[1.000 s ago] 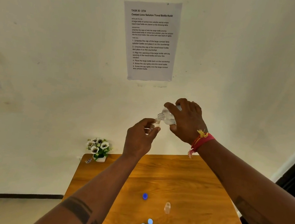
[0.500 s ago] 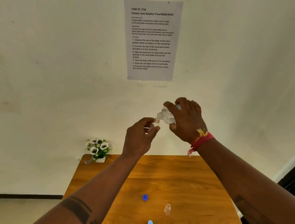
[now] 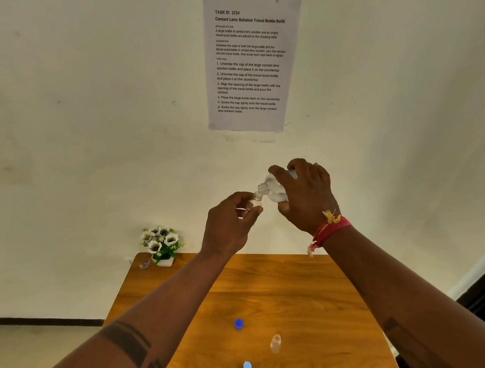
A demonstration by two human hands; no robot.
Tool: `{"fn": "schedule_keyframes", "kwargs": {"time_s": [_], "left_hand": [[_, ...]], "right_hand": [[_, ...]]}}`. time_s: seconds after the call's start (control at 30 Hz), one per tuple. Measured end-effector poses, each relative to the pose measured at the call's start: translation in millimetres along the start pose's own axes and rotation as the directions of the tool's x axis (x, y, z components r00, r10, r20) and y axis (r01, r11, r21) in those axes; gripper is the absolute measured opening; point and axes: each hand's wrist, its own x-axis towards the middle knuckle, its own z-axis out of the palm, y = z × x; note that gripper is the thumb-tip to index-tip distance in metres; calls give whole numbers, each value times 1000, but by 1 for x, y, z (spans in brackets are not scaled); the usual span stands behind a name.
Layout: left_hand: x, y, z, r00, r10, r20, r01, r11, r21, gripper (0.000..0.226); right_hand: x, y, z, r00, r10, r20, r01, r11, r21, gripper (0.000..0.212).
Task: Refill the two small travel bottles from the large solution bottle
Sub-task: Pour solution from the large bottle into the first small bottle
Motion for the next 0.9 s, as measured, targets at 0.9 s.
{"fn": "schedule_keyframes", "kwargs": {"time_s": [0.9], "left_hand": [[-4,4,1,1000,5,-8,-6,1000,-14,29]], "right_hand": [[-2,1,-6,1000,-2,-22,2,1000,-2,64]]}}
